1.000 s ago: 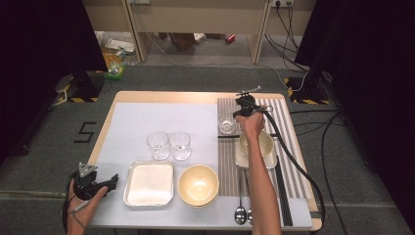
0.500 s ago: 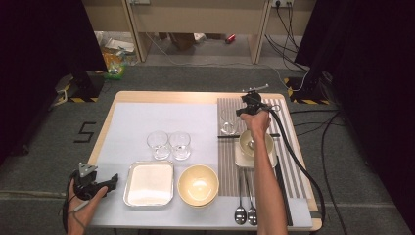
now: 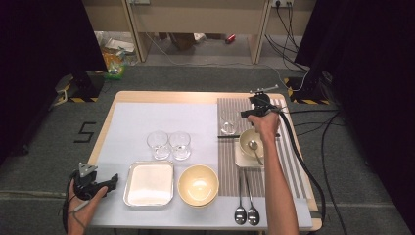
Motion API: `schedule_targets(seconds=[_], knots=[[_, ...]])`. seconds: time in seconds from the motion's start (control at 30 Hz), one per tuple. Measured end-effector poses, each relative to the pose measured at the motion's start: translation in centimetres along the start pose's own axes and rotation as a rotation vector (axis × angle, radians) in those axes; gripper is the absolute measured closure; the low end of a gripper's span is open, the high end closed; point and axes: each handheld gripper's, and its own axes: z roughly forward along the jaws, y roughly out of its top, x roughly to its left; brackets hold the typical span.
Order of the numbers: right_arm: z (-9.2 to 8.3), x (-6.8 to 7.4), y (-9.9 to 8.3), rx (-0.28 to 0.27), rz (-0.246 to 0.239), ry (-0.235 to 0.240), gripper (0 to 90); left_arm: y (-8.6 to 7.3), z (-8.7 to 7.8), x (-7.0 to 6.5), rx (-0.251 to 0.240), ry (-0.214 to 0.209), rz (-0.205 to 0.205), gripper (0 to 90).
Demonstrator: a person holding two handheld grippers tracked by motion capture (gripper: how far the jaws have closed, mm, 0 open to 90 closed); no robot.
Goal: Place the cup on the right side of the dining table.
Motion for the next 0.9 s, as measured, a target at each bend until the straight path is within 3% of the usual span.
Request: schedule_targets(seconds=[0.3,0.43,0.7,0.9], knots=[[-2.1,0.0,-1.2,-0.006,-0.004,0.015,50.2,0.0,0.0,0.0,0.0,0.0,0.0,12.3],[-3.0,0.1,-1.5,-0.009,0.004,-0.006,42.4,0.0,0.0,0.0,0.002,-0.002,0.0,12.3],[-4.8,0.7,-2.4,-0.03,0.012,0.003,26.3,0.0,0.0,0.0,0.003,-0.001,-0.001,12.2],[-5.9,0.8,-3.4,-0.026,0.013,-0.006,19.1,0.0,0.0,0.0,0.002,-0.001,0.0,12.3]])
